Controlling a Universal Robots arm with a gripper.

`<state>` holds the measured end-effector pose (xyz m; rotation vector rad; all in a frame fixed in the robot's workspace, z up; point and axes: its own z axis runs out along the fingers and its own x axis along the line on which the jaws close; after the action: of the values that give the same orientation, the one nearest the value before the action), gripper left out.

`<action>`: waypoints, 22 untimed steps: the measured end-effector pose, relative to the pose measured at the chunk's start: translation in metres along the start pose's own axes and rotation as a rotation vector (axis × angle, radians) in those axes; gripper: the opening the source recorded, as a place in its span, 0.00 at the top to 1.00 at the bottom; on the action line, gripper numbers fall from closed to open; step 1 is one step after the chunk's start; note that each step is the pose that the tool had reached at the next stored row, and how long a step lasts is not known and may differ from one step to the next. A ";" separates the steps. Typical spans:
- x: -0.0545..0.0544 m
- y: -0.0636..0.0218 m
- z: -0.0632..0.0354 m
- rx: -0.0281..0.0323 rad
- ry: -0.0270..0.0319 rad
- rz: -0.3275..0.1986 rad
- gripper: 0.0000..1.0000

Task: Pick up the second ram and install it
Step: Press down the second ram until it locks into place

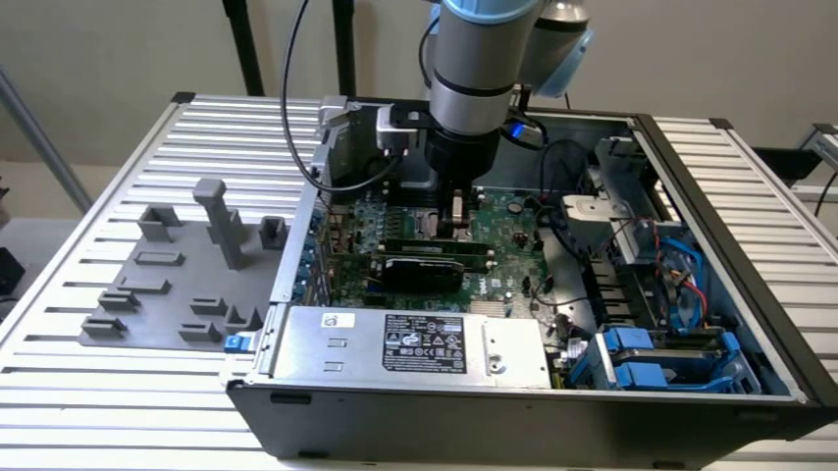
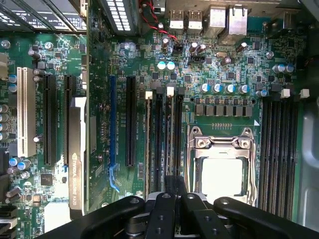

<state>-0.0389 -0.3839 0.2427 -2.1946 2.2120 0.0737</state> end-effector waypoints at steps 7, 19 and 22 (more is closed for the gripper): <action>0.000 0.0006 0.0123 0.0000 0.0005 0.001 0.89; -0.001 0.0007 -0.0010 -0.0067 0.0000 0.004 0.89; -0.001 0.0005 -0.0010 -0.0069 -0.0001 0.004 0.89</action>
<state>-0.0394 -0.3829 0.2437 -2.1938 2.2194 0.0816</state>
